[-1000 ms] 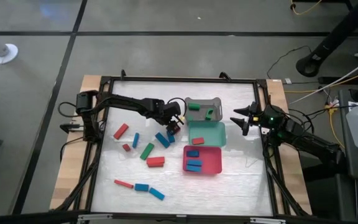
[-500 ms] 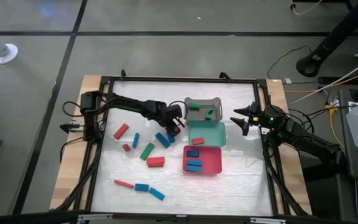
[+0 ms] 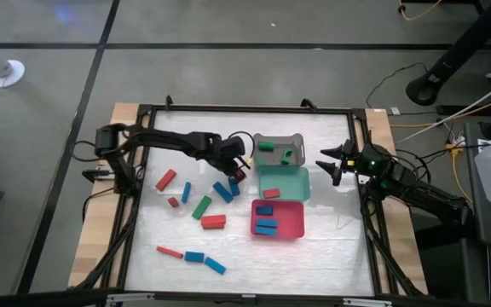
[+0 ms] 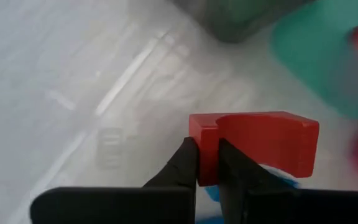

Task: Sort blocks
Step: Put the red block into the green bin, then put the blue block into the red bin

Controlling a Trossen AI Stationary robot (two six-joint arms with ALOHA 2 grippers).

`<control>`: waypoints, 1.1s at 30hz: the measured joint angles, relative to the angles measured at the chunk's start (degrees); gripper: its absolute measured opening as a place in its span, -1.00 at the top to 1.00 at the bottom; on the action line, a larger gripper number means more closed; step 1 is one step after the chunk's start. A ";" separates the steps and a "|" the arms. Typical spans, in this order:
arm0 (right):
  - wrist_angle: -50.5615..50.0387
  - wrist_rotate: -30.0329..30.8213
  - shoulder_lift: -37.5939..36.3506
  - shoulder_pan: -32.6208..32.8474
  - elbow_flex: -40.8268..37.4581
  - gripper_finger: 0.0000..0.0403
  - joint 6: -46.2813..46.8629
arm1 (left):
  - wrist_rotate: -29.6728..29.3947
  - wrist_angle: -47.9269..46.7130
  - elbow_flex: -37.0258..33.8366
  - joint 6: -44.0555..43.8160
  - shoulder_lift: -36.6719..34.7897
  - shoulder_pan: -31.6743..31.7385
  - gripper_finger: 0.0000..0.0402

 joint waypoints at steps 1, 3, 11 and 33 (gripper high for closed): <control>0.00 0.00 0.00 0.00 0.00 -0.31 0.00 | 0.89 0.25 -0.02 -0.66 -1.00 0.00 0.91; 0.00 0.01 0.00 0.00 0.00 -0.31 0.00 | 2.86 2.49 0.00 -2.65 -2.95 0.00 0.93; 0.03 0.01 0.02 0.00 0.00 -0.31 -0.02 | 2.91 24.76 0.11 -6.94 -4.41 -3.59 0.88; 0.15 0.01 0.02 0.00 0.00 -0.31 0.00 | 6.05 24.68 0.13 -10.65 -4.40 -5.93 0.09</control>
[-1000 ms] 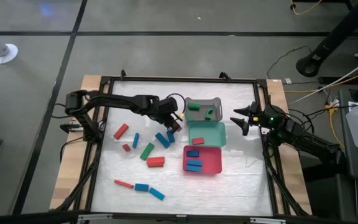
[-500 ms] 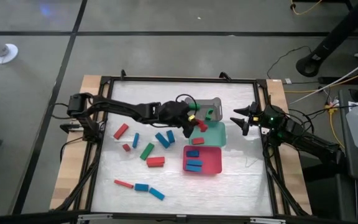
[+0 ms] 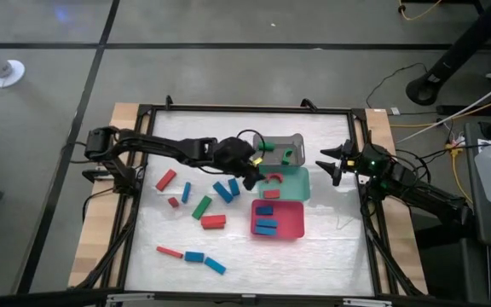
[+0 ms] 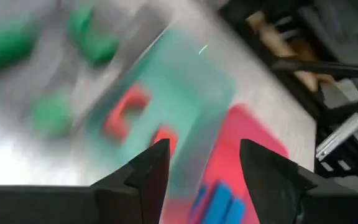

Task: Sort blocks
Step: Put the blue block into the red bin

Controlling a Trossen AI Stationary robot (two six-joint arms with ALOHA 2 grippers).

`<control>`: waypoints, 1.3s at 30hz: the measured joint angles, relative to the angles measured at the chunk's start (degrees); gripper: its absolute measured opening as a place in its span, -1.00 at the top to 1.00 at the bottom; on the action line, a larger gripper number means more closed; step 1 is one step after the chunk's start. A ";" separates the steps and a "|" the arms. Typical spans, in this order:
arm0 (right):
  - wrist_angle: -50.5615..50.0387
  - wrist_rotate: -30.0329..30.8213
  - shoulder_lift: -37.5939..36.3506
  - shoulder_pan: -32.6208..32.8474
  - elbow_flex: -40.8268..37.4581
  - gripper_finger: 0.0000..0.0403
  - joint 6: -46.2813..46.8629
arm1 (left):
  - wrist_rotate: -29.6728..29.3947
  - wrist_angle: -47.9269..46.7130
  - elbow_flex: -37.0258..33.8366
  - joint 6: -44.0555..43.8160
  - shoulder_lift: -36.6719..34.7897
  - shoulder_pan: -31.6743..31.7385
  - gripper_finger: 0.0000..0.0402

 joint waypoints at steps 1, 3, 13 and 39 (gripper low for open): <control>0.09 -0.02 -0.02 0.00 0.00 -0.31 -0.01 | 0.03 -3.76 0.00 -4.35 -0.67 0.23 0.09; 0.12 0.00 0.00 0.00 0.00 -0.31 0.00 | 0.02 -10.53 0.00 -14.11 -1.99 0.79 0.11; 0.13 0.00 -0.01 0.01 0.00 -0.31 0.00 | 0.77 -29.50 -0.02 -37.94 -0.99 0.68 0.20; 0.16 -0.02 -0.02 0.00 0.00 -0.31 -0.02 | -0.21 -25.13 -0.02 -44.98 8.81 0.72 0.22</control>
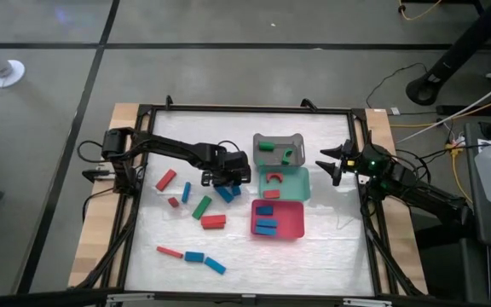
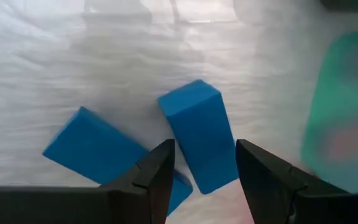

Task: Sort blocks
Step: Put the blue block into the red bin

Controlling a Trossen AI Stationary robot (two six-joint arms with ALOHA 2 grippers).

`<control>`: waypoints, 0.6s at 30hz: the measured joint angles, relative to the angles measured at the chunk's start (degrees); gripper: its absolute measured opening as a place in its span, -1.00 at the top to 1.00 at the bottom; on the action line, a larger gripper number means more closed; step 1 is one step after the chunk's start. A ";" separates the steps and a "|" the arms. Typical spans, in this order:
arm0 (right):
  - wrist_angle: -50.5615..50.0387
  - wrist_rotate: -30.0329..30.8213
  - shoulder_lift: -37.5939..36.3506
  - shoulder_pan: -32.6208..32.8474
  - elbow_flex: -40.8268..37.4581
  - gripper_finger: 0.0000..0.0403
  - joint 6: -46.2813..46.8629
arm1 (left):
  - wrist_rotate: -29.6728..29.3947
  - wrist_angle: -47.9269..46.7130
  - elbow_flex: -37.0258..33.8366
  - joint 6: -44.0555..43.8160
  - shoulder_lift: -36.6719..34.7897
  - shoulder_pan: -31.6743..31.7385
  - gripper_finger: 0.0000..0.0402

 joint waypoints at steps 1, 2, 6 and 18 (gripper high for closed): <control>0.00 0.02 0.02 0.00 0.00 -0.31 0.01 | -0.68 -0.05 0.00 -0.31 0.00 0.00 0.22; 0.00 0.02 0.00 0.00 -0.02 -0.31 0.02 | -1.28 -0.13 0.00 -0.68 0.00 0.02 0.22; 0.00 0.02 0.00 0.00 -0.02 -0.31 0.01 | -2.11 0.00 0.00 -1.39 0.38 0.65 0.22; 0.04 0.06 0.02 0.00 -0.02 -0.31 0.02 | -0.81 2.02 0.11 -1.31 3.17 1.88 0.22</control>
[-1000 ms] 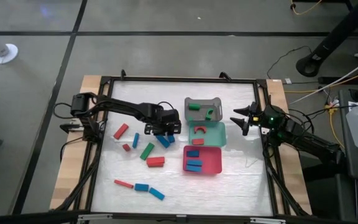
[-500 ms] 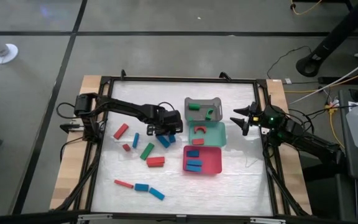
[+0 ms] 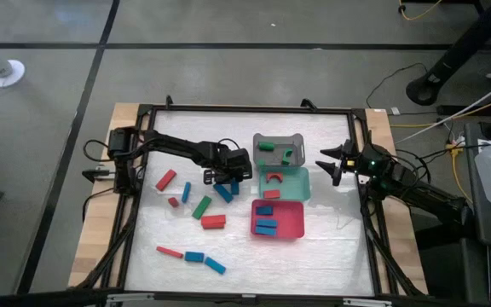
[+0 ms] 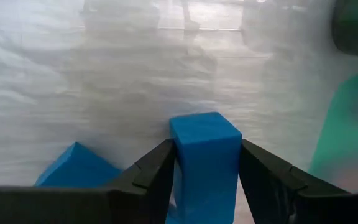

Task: Sort blocks
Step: Put the blue block into the red bin

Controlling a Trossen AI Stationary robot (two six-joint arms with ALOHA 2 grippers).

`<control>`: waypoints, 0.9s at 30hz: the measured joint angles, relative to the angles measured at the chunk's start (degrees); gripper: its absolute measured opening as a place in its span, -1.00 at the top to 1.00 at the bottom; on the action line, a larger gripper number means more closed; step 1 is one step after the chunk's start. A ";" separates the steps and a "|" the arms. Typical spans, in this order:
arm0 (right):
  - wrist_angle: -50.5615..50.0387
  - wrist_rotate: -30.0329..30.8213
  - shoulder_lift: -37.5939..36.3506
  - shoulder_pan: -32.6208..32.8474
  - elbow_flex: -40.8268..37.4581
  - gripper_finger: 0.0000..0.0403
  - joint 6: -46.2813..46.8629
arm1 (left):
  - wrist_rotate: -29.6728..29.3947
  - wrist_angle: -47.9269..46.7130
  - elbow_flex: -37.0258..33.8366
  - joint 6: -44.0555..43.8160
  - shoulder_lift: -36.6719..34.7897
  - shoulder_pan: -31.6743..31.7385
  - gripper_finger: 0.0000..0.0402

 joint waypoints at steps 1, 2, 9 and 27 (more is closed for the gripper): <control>0.00 -0.02 -0.02 0.00 0.02 -0.31 -0.02 | -0.03 0.00 0.00 0.12 0.00 0.00 0.22; 0.02 -0.03 -0.01 0.00 0.00 -0.31 0.00 | 0.01 0.00 0.00 0.86 0.00 0.00 0.24; 0.04 -0.04 -0.02 0.00 0.02 -0.31 0.00 | 0.25 0.08 0.00 5.24 -0.20 0.00 0.43; 0.37 -0.04 0.00 0.00 0.00 -0.31 0.00 | 20.23 5.75 -0.24 16.21 -2.43 3.40 0.43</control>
